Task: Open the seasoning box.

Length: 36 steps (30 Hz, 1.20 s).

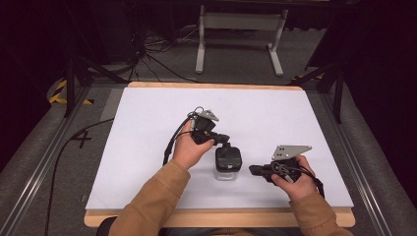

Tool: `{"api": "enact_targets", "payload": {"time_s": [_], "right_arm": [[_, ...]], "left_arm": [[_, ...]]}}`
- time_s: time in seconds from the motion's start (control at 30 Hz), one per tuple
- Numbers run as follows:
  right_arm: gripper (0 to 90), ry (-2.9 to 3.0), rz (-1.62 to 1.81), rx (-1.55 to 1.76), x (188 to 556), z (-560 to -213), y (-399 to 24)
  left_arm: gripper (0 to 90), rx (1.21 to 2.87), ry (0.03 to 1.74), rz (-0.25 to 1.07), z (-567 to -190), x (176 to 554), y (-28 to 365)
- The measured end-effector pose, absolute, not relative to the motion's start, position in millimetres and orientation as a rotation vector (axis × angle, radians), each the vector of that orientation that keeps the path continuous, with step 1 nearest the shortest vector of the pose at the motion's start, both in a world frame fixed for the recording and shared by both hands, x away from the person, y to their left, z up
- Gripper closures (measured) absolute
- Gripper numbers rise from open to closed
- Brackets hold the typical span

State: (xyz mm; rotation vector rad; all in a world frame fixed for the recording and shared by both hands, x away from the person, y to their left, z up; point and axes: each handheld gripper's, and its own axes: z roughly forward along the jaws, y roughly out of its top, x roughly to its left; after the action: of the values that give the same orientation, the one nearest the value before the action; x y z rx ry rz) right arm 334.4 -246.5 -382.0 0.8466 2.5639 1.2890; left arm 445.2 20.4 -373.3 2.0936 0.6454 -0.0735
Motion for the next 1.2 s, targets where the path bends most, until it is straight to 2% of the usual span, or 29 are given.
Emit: {"api": "enact_targets", "payload": {"time_s": [0.47, 0.57, 1.2], "right_arm": [[89.7, 2.512, 1.388, 0.789, 333, -384, -225], [89.8, 2.507, 1.393, 0.791, 333, -384, -225], [89.8, 2.477, 1.414, 0.719, 345, -369, -219]], "left_arm": [[89.8, 2.09, 0.648, -0.081, -374, 446, 21], [88.6, 2.084, 0.652, -0.031, -372, 444, 23], [87.6, 2.018, 0.696, 0.015, -349, 419, 66]]}}
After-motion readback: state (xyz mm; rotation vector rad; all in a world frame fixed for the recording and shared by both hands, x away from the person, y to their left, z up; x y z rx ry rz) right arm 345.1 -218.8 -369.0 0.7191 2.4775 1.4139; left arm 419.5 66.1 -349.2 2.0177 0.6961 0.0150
